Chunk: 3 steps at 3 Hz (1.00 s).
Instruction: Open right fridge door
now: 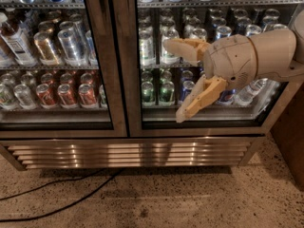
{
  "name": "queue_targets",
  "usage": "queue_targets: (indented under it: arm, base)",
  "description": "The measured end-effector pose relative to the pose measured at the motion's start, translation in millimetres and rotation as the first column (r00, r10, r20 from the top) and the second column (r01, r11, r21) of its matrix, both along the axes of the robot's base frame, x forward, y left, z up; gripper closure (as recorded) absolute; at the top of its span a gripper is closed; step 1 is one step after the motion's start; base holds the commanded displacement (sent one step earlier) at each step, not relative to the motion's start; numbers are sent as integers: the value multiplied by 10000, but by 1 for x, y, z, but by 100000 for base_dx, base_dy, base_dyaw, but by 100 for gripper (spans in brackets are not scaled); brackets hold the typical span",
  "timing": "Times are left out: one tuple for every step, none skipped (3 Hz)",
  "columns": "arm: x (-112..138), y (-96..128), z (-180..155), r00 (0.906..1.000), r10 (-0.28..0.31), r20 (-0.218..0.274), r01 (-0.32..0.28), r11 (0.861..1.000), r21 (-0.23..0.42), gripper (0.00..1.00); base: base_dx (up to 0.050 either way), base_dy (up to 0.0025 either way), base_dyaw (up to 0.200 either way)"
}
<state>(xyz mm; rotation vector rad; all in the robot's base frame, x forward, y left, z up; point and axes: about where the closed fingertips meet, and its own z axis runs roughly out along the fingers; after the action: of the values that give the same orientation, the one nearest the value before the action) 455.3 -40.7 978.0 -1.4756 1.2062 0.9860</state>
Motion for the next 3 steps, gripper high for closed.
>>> queue_targets:
  arm:
    - [0, 0, 0, 10000, -19, 5, 19, 10000, -27, 0]
    - [4, 0, -2, 9959, -882, 191, 876, 9957, 298, 0]
    - [4, 2, -3, 9727, -2227, 655, 2153, 9710, 1039, 0]
  base:
    - [0, 0, 0]
    - [0, 0, 0]
    - [0, 0, 0]
